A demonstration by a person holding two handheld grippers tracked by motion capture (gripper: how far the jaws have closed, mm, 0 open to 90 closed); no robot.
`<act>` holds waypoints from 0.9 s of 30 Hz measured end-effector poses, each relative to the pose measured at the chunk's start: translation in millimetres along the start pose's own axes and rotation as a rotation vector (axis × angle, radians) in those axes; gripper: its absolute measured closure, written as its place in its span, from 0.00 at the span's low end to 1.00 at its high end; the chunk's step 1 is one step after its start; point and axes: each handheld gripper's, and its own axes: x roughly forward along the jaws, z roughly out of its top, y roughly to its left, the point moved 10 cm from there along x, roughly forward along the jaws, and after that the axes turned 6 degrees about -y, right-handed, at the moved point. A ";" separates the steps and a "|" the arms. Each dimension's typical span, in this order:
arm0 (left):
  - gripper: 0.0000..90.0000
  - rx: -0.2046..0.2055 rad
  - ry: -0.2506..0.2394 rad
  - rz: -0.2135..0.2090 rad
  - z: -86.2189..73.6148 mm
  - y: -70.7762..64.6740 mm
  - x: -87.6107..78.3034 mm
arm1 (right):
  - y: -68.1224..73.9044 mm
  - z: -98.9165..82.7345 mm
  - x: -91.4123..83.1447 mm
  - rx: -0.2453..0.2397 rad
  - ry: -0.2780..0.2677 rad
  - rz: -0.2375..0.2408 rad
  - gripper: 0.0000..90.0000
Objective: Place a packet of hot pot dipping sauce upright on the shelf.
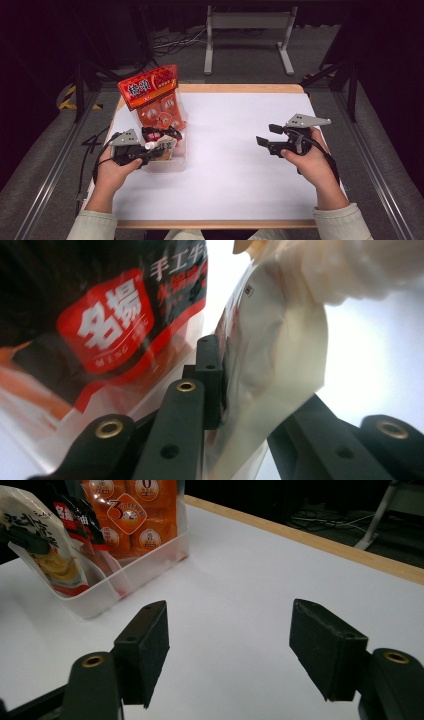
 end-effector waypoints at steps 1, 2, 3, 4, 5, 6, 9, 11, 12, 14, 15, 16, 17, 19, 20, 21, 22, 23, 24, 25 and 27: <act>0.89 0.000 0.003 0.005 -0.6 1.3 -1.2 | 0.3 -0.2 0.2 -0.002 0.001 0.000 0.36; 0.88 -0.014 -0.009 0.012 -0.1 2.7 -4.1 | 0.7 -0.6 0.4 -0.006 0.003 0.002 0.36; 0.87 -0.014 -0.009 0.012 -0.1 2.7 -4.1 | 0.9 -0.7 0.5 -0.006 0.003 0.002 0.36; 0.86 -0.020 -0.010 0.010 0.1 2.9 -5.6 | 0.9 -0.8 0.5 -0.006 0.004 0.002 0.36; 0.86 -0.014 -0.009 0.022 -0.3 4.5 -7.1 | 0.9 -0.8 0.5 -0.006 0.004 0.002 0.36; 0.85 -0.017 -0.009 0.021 -0.7 4.8 -8.5 | 0.8 -0.8 0.5 -0.006 0.003 0.002 0.36; 0.71 -0.037 -0.024 0.047 -0.3 7.4 -13.7 | 0.4 -0.5 0.1 -0.003 0.002 0.003 0.36; 0.53 -0.043 -0.035 0.062 0.5 8.8 -15.5 | 0.0 -0.3 -0.4 -0.002 0.000 0.001 0.36; 0.46 -0.043 -0.044 0.086 0.2 11.3 -19.9 | -0.5 -0.3 -0.6 -0.002 -0.002 0.000 0.35; 0.42 -0.034 -0.044 0.093 -0.6 12.3 -21.4 | -1.2 -0.2 -1.0 -0.006 -0.006 -0.002 0.34; 0.36 -0.021 -0.055 0.110 -1.2 14.1 -23.3 | -2.0 0.0 -1.4 -0.014 -0.011 -0.003 0.32; 0.28 -0.012 -0.060 0.119 -2.5 15.5 -25.7 | -3.1 0.3 -2.6 -0.020 -0.022 -0.007 0.31; 0.23 -0.019 -0.060 0.126 -4.1 15.5 -27.8 | -4.4 -0.2 -4.3 -0.024 -0.031 -0.014 0.29; 0.14 -0.016 -0.058 0.147 -6.7 17.1 -32.5 | -7.2 -0.9 -8.8 -0.050 -0.050 -0.021 0.27; 0.12 -0.013 -0.058 0.157 -8.1 17.3 -35.0 | -8.3 -1.2 -10.6 -0.056 -0.057 -0.024 0.27; 0.12 -0.018 -0.057 0.167 -10.5 16.6 -38.7 | -9.5 -1.8 -13.3 -0.058 -0.064 -0.028 0.27; 0.10 -0.024 -0.059 0.168 -12.0 15.9 -40.6 | -11.5 -3.1 -16.5 -0.069 -0.071 -0.033 0.27; 0.09 -0.021 -0.056 0.178 -15.1 15.9 -44.5 | -12.5 -4.3 -18.4 -0.071 -0.074 -0.036 0.27; 0.08 -0.024 -0.051 0.188 -18.0 15.6 -47.7 | -14.1 -7.2 -21.4 -0.068 -0.072 -0.039 0.27; 0.08 -0.026 -0.051 0.200 -20.6 16.0 -50.6 | -15.7 -9.7 -23.6 -0.066 -0.072 -0.043 0.27; 0.07 -0.036 -0.054 0.204 -24.5 15.4 -54.7 | -18.9 -15.4 -27.4 -0.062 -0.068 -0.048 0.27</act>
